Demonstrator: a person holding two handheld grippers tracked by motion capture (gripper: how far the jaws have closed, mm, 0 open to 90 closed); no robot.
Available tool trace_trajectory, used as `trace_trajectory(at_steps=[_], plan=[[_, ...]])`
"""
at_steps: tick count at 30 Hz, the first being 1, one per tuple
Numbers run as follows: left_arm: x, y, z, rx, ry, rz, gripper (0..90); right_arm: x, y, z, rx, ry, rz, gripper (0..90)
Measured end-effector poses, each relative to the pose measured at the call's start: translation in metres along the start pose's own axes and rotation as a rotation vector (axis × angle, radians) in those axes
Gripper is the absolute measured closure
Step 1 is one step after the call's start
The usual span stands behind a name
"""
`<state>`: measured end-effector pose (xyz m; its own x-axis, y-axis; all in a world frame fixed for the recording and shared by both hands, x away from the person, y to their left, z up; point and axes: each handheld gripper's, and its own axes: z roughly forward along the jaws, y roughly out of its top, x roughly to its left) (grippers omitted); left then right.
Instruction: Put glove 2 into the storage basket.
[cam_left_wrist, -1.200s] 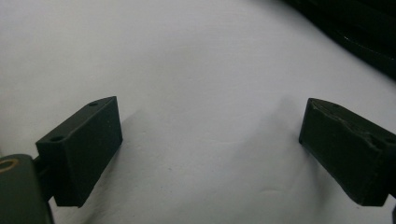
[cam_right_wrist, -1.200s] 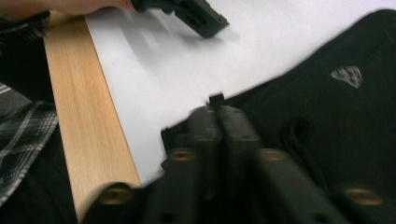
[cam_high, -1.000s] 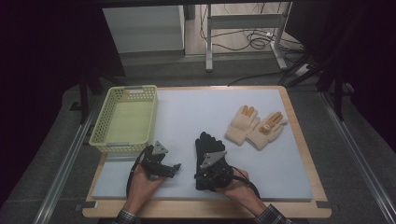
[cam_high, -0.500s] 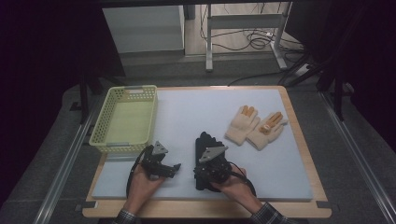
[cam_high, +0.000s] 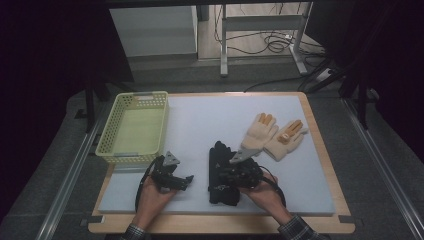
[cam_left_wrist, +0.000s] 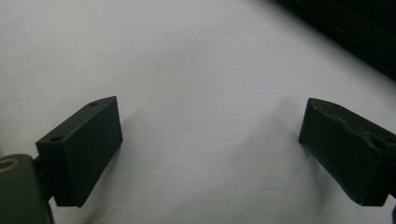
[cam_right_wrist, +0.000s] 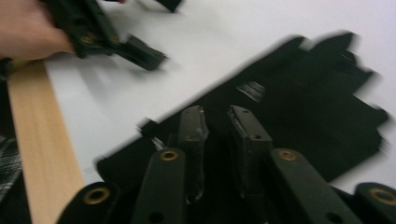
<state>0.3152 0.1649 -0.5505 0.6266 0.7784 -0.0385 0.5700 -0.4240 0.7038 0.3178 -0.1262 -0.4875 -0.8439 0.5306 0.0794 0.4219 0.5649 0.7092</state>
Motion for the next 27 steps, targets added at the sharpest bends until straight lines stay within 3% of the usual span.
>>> trace_trajectory(at_steps=[7,10,17,27], plan=[[0.0,0.0,0.0,0.001,-0.001,0.002,6.0,-0.021,-0.029,-0.017,0.0,-0.051,0.062,82.7],[0.001,0.0,0.0,0.001,-0.001,0.001,6.0,-0.024,-0.041,-0.019,0.01,-0.043,0.08,83.0],[0.0,0.0,-0.001,0.006,0.003,0.002,5.3,-0.017,-0.061,-0.009,0.036,-0.002,0.075,83.0],[0.011,-0.011,-0.013,0.027,0.03,-0.035,2.6,-0.008,-0.059,0.0,0.01,0.047,0.055,83.5]])
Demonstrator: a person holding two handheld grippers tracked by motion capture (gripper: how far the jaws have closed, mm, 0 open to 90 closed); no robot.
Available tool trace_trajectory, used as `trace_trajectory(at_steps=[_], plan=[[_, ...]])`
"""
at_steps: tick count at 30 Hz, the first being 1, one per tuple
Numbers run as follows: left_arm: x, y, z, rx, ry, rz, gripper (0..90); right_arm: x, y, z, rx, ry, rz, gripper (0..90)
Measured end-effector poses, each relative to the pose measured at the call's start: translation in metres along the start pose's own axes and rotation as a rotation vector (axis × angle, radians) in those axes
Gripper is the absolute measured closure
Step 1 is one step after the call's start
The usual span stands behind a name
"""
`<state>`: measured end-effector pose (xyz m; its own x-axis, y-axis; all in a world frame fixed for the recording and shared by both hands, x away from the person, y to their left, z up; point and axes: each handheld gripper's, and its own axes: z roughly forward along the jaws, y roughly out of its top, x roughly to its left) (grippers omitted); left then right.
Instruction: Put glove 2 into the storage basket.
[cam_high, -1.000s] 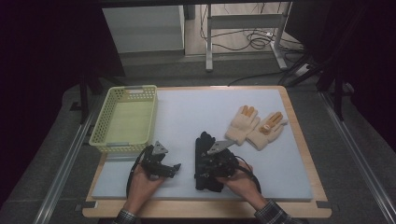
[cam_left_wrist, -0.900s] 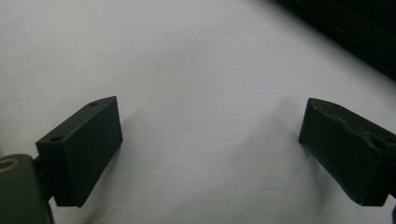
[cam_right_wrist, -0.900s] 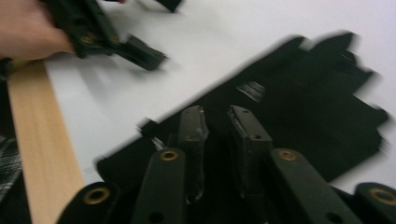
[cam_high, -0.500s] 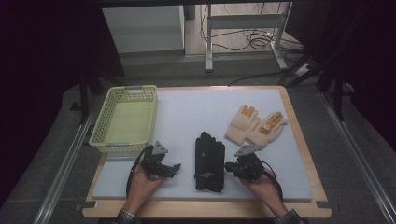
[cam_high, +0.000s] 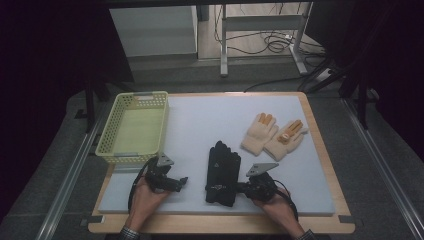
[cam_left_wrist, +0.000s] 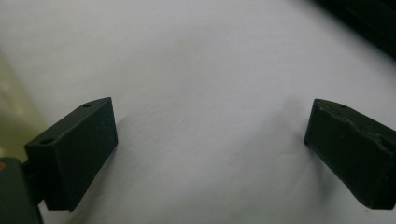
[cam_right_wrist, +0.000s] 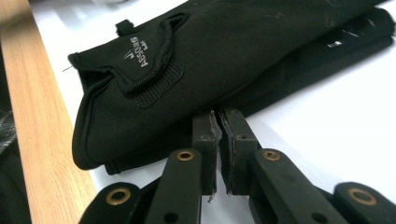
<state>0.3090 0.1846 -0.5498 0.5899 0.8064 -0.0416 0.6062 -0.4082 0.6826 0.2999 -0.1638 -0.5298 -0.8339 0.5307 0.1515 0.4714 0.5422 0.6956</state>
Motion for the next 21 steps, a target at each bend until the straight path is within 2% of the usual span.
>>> trace_trajectory(at_steps=[3,6,21], plan=[[0.005,-0.003,-0.003,0.004,0.001,-0.007,1.8,0.004,0.004,0.006,-0.001,0.003,-0.014,83.5],[0.007,-0.006,-0.003,-0.008,-0.013,0.008,2.1,0.007,0.009,0.012,0.0,0.003,-0.03,83.5],[0.007,-0.006,-0.003,-0.006,-0.016,0.011,1.9,0.016,0.035,0.043,-0.011,-0.008,-0.052,83.2]])
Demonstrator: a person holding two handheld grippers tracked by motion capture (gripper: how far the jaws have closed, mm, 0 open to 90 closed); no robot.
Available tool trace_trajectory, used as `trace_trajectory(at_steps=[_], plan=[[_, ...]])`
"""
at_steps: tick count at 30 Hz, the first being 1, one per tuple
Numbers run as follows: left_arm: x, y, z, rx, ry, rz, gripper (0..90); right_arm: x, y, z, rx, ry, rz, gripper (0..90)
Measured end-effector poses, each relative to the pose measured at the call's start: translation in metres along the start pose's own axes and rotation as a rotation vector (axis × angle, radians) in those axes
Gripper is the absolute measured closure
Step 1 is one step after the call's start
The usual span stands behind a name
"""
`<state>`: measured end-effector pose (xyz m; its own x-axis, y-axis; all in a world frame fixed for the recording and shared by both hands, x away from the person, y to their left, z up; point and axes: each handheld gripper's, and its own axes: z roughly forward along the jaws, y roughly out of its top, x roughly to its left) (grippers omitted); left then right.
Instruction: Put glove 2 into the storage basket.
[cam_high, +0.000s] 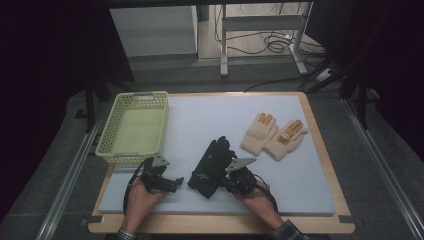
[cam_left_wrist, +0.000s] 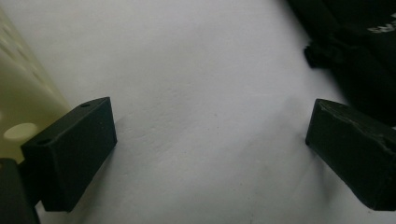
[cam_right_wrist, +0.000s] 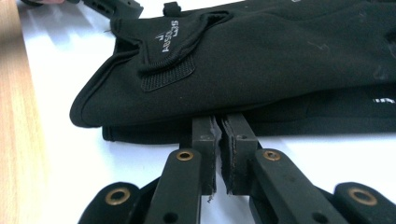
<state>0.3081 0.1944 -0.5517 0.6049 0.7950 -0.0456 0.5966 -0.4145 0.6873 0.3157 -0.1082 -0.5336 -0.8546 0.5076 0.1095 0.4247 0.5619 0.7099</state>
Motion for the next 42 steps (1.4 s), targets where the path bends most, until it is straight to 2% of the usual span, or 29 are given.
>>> trace_trajectory(at_steps=[10,14,16,18,22,27,30,34,42], plan=[[0.0,0.0,0.0,-0.003,-0.003,-0.003,1.8,0.003,0.018,0.022,-0.006,-0.017,-0.024,82.6],[0.0,0.0,0.0,-0.004,-0.003,-0.003,1.7,0.004,0.017,0.018,0.003,-0.01,-0.05,76.0],[0.0,-0.001,0.0,-0.004,-0.004,-0.003,1.7,0.004,0.015,0.013,0.013,-0.038,-0.071,74.0],[0.0,-0.001,0.0,-0.005,-0.004,-0.004,1.8,0.001,0.013,0.005,0.007,-0.051,-0.073,72.4],[0.0,-0.001,0.0,-0.005,-0.003,-0.003,1.8,-0.013,0.006,-0.012,-0.013,-0.09,-0.049,68.3],[0.0,-0.001,0.0,-0.006,-0.003,-0.004,1.7,-0.032,-0.005,-0.031,-0.035,-0.122,0.018,58.7],[0.0,-0.001,0.0,-0.007,-0.003,-0.004,1.8,-0.04,-0.011,-0.039,-0.037,-0.145,0.032,51.9],[0.0,-0.001,0.0,-0.008,-0.002,-0.004,1.8,-0.053,-0.022,-0.049,-0.034,-0.199,0.049,42.7],[0.0,-0.001,0.0,-0.007,-0.004,-0.004,2.0,-0.075,-0.041,-0.065,-0.03,-0.279,0.094,31.5]])
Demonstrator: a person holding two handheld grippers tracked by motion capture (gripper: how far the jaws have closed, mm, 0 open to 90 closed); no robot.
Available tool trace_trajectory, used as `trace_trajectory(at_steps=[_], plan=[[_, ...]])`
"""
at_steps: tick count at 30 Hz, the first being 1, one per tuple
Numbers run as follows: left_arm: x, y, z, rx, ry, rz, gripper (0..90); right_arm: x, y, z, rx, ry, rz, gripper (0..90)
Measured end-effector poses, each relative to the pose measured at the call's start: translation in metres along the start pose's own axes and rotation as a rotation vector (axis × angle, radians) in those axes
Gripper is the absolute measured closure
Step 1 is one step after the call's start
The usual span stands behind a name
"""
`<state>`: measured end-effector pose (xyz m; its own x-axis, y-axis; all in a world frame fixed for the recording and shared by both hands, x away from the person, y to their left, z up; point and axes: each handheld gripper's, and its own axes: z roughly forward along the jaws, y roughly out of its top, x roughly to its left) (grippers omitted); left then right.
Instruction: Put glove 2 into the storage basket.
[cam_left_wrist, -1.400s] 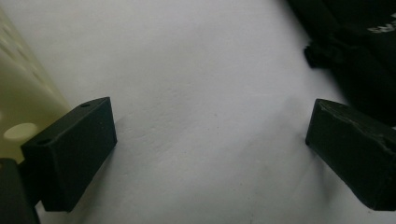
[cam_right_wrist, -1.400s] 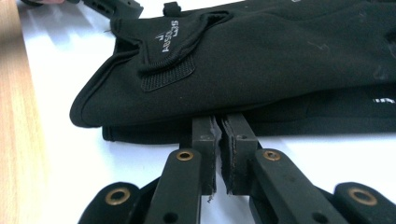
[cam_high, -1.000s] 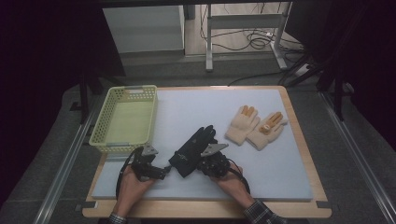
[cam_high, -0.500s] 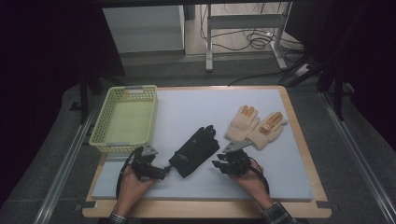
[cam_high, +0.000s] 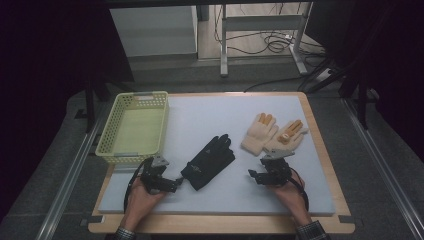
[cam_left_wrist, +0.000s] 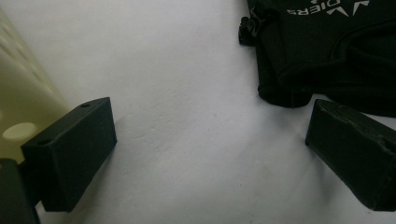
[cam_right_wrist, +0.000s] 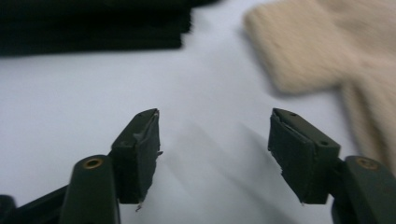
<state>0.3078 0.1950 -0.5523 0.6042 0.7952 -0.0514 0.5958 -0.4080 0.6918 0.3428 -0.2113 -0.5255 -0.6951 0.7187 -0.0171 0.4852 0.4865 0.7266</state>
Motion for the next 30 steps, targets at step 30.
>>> trace_trajectory(at_steps=[30], plan=[[-0.006,0.025,-0.029,-0.033,-0.134,0.025,0.6,-0.008,-0.01,0.001,-0.001,-0.045,-0.005,20.3]])
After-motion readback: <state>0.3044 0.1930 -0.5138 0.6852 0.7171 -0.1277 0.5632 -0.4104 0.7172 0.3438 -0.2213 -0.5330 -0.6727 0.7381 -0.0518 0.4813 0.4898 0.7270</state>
